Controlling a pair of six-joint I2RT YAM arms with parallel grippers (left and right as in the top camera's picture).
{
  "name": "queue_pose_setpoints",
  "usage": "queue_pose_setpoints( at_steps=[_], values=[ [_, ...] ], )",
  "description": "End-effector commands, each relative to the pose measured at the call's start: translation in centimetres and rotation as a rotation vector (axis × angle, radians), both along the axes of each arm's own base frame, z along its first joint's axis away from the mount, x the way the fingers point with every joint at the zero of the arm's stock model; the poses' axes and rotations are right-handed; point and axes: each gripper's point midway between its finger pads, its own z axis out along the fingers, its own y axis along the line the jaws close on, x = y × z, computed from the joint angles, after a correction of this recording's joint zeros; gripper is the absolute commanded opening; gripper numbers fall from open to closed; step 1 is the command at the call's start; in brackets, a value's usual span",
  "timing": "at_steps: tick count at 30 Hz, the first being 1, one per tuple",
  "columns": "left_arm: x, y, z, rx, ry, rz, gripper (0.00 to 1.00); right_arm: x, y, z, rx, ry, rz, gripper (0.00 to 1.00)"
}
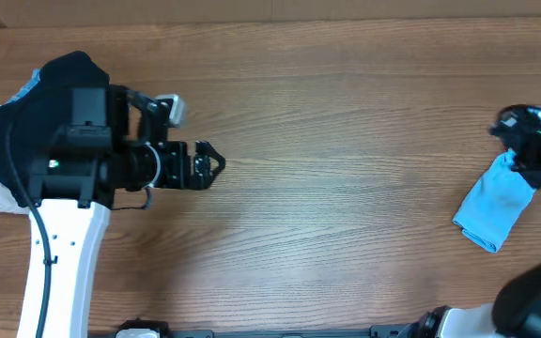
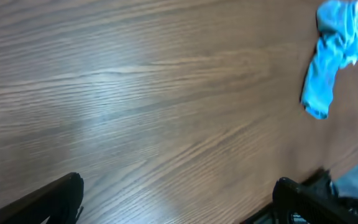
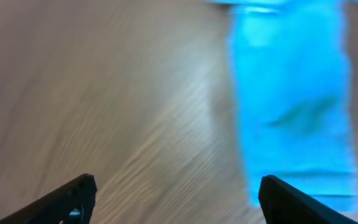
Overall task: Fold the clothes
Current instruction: 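Reach the right gripper to the crumpled light-blue shirt and grasp it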
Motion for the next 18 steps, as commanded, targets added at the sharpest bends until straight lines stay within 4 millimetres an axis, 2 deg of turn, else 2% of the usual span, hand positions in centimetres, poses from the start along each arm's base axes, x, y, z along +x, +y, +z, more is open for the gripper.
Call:
queue_pose_setpoints(
  at_steps=[1,4,8,11,13,15,18],
  values=[
    [0.1,-1.3,0.9,0.043,-0.076,-0.072,1.00,-0.9,-3.2,-3.5,0.042,0.082,-0.087,0.80],
    [0.4,-1.9,1.3,0.038,-0.105,-0.090,1.00,-0.5,-4.4,-6.8,0.075,0.126,-0.118,0.73],
    [0.4,-1.9,1.3,0.038,-0.104,-0.090,1.00,0.7,-5.7,-8.4,0.051,0.113,-0.160,0.70],
    [0.3,-1.9,1.2,0.038,-0.101,-0.091,1.00,0.1,-6.9,-9.3,0.002,0.156,-0.219,0.69],
    [0.4,-1.9,1.3,0.038,-0.103,-0.091,1.00,-0.6,-6.8,-10.7,0.014,0.198,-0.237,0.69],
    [0.5,-1.7,1.2,0.049,-0.107,-0.085,1.00,-0.9,-6.6,-11.6,0.024,0.226,-0.237,0.63],
    [0.8,-0.8,0.9,0.101,-0.111,-0.056,1.00,-1.3,-6.3,-11.9,0.037,0.249,-0.234,0.46]
  ],
)
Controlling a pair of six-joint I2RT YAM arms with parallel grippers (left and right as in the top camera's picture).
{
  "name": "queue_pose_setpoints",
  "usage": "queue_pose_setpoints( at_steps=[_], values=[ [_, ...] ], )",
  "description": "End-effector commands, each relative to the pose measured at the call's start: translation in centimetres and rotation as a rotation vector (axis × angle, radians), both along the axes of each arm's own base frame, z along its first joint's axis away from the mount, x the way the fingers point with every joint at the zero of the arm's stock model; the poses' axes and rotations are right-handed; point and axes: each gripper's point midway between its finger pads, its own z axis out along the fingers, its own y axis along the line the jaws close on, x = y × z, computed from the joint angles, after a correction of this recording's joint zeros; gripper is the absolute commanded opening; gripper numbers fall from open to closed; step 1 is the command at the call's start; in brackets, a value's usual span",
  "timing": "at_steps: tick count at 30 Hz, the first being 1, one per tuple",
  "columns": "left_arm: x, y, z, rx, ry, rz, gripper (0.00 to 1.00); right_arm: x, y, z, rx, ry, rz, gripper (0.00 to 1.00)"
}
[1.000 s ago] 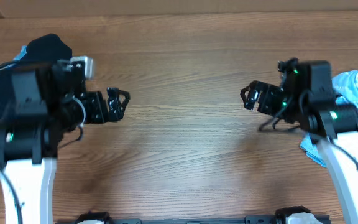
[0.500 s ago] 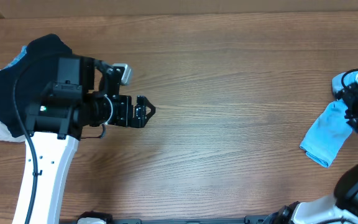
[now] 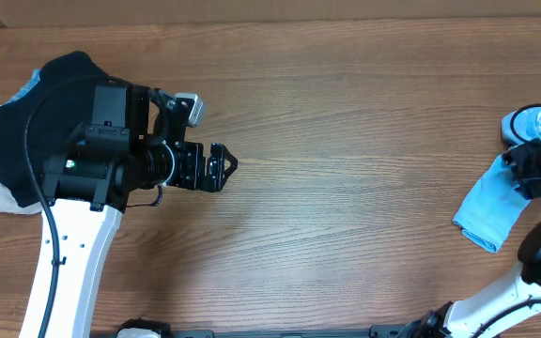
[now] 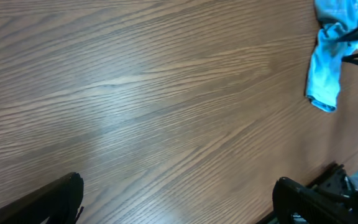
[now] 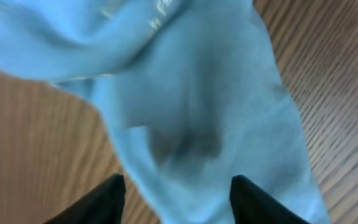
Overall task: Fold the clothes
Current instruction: 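Reach the right gripper to the crumpled light-blue shirt and grasp it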
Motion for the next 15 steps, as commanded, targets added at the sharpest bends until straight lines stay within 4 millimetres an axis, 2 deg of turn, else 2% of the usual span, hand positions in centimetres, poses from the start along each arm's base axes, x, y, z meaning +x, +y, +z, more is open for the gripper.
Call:
queue_pose_setpoints(
  at_steps=[1,2,4,7,9,10,12,15],
  values=[
    [0.4,0.7,0.7,0.059,-0.055,0.004,1.00,-0.8,0.0,-0.6,0.000,0.041,-0.016,0.45],
    [0.4,0.7,0.7,0.059,-0.055,0.004,1.00,-1.0,0.1,-0.7,0.002,0.048,-0.016,0.46],
    [0.4,0.7,0.7,0.059,-0.055,0.004,1.00,-1.9,0.1,-1.5,-0.010,0.084,-0.020,0.58],
    [0.4,0.7,0.7,0.059,-0.053,0.003,1.00,-2.7,0.9,-3.1,0.012,0.093,-0.044,0.59],
    [0.3,0.7,0.7,0.058,-0.053,0.004,1.00,-2.5,2.0,-3.9,0.062,0.060,-0.032,0.41],
    [0.3,0.7,0.8,0.058,-0.055,0.004,1.00,-2.2,2.7,-4.0,0.098,0.039,-0.023,0.22],
    [0.4,0.7,1.2,0.057,-0.066,0.004,1.00,-0.7,4.2,-3.5,0.172,-0.037,0.040,0.09],
    [0.8,0.7,2.8,0.050,-0.110,0.006,1.00,2.2,7.9,-1.5,0.278,-0.187,0.193,0.04]
  ],
)
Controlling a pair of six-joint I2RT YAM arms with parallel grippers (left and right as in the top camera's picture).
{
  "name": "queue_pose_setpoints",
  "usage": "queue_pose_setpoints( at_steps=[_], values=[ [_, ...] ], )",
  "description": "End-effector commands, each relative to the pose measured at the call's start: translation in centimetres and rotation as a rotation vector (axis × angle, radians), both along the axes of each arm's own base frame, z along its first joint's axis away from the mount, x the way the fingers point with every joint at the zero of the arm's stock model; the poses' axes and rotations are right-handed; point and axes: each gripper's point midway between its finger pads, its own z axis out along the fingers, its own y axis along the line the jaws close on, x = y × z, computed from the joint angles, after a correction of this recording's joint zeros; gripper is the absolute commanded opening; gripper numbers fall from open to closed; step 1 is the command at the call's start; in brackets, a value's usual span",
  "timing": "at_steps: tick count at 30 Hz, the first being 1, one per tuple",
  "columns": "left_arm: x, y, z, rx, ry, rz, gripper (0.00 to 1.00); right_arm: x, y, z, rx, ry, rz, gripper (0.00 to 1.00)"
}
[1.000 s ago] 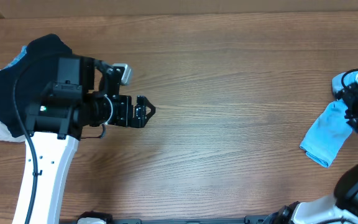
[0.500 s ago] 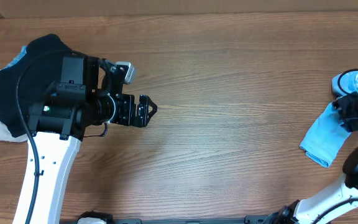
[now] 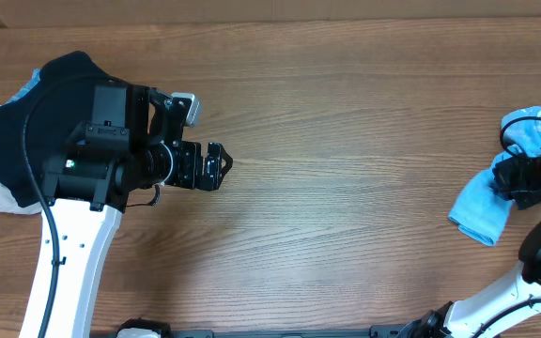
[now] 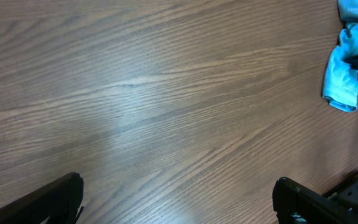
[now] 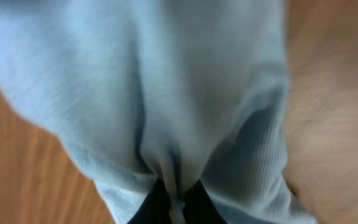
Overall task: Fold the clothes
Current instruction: 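Reach the right gripper to the crumpled light-blue shirt and grasp it, then drag the blue shirt leftward to the table center with the right gripper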
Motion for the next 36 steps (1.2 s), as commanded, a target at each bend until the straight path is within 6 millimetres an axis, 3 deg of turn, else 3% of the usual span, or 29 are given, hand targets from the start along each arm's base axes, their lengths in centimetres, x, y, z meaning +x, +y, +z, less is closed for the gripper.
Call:
queue_pose_setpoints(
  at_steps=[1,3,5,9,10,13,16,17,19,22,27,28,29,30,33,36],
  values=[
    [0.7,-0.2,3.8,-0.002,-0.120,-0.023,1.00,3.6,6.6,2.4,0.176,-0.196,0.217,0.04],
    [1.0,-0.3,5.6,-0.008,-0.169,-0.022,1.00,4.6,9.8,3.5,0.177,-0.217,0.327,0.04],
    [1.4,-0.3,7.4,-0.012,-0.222,-0.019,1.00,5.4,14.2,4.3,0.177,-0.223,0.469,0.04],
    [1.9,0.5,9.9,0.021,-0.300,0.016,1.00,5.5,25.3,4.3,0.187,-0.206,0.779,0.04],
    [2.0,0.8,10.4,0.031,-0.313,0.026,1.00,5.2,29.0,4.3,0.175,-0.212,0.885,0.04],
    [2.2,1.5,10.9,0.063,-0.333,0.054,1.00,3.7,36.5,4.3,0.145,-0.242,1.100,0.04],
    [2.4,2.1,10.8,0.091,-0.338,0.076,1.00,0.6,43.3,4.2,0.097,-0.271,1.324,0.04],
    [2.5,2.2,10.8,0.099,-0.338,0.083,1.00,-0.2,44.3,4.1,0.063,-0.265,1.366,0.04],
    [2.5,2.6,10.7,0.118,-0.335,0.097,1.00,-1.4,45.6,3.8,-0.007,-0.256,1.427,0.04],
    [2.4,3.5,10.3,0.161,-0.323,0.126,1.00,-1.2,45.4,4.3,-0.061,-0.253,1.375,0.04],
    [2.2,3.7,9.9,0.171,-0.307,0.129,1.00,3.2,39.9,8.8,-0.046,-0.356,1.148,0.05],
    [2.3,3.7,9.9,0.171,-0.304,0.128,1.00,4.0,37.9,9.9,-0.039,-0.375,1.092,0.20],
    [2.4,3.6,9.7,0.172,-0.299,0.128,1.00,4.3,36.9,10.3,-0.037,-0.379,1.066,0.51],
    [2.5,3.6,9.5,0.174,-0.290,0.126,1.00,4.8,35.7,10.8,-0.028,-0.387,1.030,0.74],
    [3.0,3.0,8.3,0.160,-0.243,0.105,1.00,5.3,33.3,11.2,0.032,-0.397,0.982,0.80],
    [3.9,1.8,6.2,0.121,-0.164,0.061,1.00,4.6,33.3,11.3,0.078,-0.404,1.047,0.73]
  ],
)
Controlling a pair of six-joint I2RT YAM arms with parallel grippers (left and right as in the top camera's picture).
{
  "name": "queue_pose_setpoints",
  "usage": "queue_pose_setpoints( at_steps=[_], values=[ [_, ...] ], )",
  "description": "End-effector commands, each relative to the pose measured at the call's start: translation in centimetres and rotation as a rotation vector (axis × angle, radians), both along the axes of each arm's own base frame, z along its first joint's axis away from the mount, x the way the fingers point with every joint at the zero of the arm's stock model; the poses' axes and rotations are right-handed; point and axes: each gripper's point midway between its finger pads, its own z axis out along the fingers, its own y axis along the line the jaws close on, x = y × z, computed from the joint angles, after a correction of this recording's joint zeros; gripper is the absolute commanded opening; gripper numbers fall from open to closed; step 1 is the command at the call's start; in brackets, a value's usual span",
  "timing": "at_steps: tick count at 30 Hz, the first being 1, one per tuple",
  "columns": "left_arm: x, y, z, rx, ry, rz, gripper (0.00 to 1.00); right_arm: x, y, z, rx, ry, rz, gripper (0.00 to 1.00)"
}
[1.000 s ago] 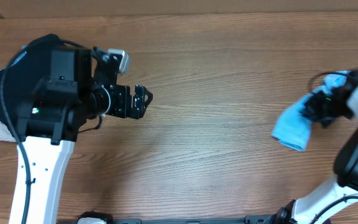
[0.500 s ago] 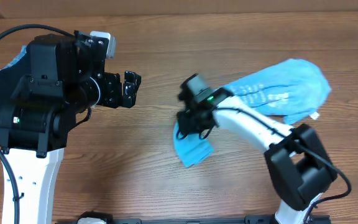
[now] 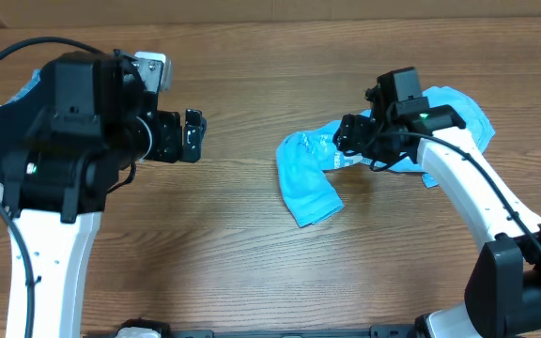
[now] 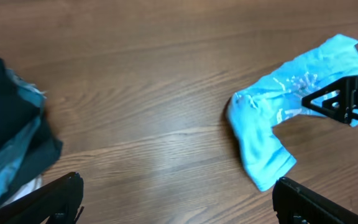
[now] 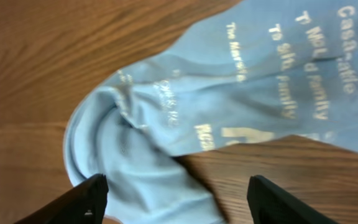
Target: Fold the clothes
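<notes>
A light blue garment (image 3: 411,127) with white print lies stretched across the table's right-middle, and one bunched end (image 3: 306,192) bends toward the front. In the right wrist view the same garment (image 5: 247,81) fills the frame. My right gripper (image 3: 347,139) hangs open just above its middle fold (image 5: 178,182), holding nothing. The left wrist view shows the blue garment (image 4: 278,118) at the right. My left gripper (image 3: 193,137) is open over bare wood (image 4: 178,180), well to the left of the cloth.
A dark navy pile of clothes (image 3: 3,141) with a light blue piece in it sits at the far left, partly under my left arm, and shows as dark cloth (image 4: 8,130) in the left wrist view. A white cloth lies beneath it. The table's far edge (image 3: 270,21) runs along the top.
The blue garment was bunched at the right edge with my right gripper shut on it. It now lies drawn out near the middle, released. My left gripper sits farther back and left.
My right gripper first hovered open over the bunched blue garment at the table's right edge. Then its fingers were down around the cloth, then shut on it. Now the garment lies stretched toward the centre and the gripper is open above it.
</notes>
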Motion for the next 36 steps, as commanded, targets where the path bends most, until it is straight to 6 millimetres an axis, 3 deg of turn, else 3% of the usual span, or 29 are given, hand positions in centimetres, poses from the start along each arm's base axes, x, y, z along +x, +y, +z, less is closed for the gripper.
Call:
queue_pose_setpoints(
  at_steps=[1,4,7,12,16,20,25,27,29,30,33,36],
  values=[
    [1.4,-1.8,-1.9,-0.036,0.077,-0.072,1.00,-0.7,0.4,0.3,0.005,-0.001,0.069,0.74],
    [2.0,-3.2,-4.4,-0.074,0.176,-0.115,1.00,-0.3,-4.8,-0.9,-0.154,0.059,-0.232,0.86],
    [1.4,-4.8,-6.8,-0.068,0.283,-0.159,1.00,0.7,-9.4,-1.9,-0.138,0.101,-0.434,0.83],
    [-1.2,-7.2,-6.7,-0.024,0.303,-0.279,1.00,0.1,-19.6,-4.5,-0.118,0.194,-0.721,0.86],
    [-2.0,-8.2,-5.8,-0.019,0.271,-0.315,1.00,-1.6,-25.8,-5.9,-0.112,0.228,-0.834,0.87],
    [-2.0,-8.2,-5.8,-0.019,0.270,-0.315,1.00,-1.6,-26.6,-7.7,-0.090,0.252,-0.818,0.82],
    [-2.1,-8.2,-5.8,-0.019,0.272,-0.315,1.00,-1.1,-24.6,-10.8,-0.021,0.319,-0.764,0.64],
    [-2.2,-8.2,-5.8,-0.019,0.276,-0.315,1.00,-1.2,-24.0,-12.0,-0.022,0.346,-0.749,0.53],
    [-2.2,-8.2,-5.8,-0.018,0.276,-0.314,1.00,-1.0,-24.0,-11.9,-0.026,0.333,-0.725,0.30],
    [-2.2,-8.2,-5.8,-0.018,0.276,-0.315,1.00,-0.7,-24.2,-11.2,-0.032,0.309,-0.706,0.19],
    [-2.1,-8.2,-5.8,-0.018,0.274,-0.316,1.00,0.3,-24.9,-7.3,-0.050,0.218,-0.685,0.08],
    [-2.0,-8.2,-5.8,-0.017,0.268,-0.318,1.00,2.0,-25.4,0.5,-0.070,0.018,-0.663,0.06]
  ],
)
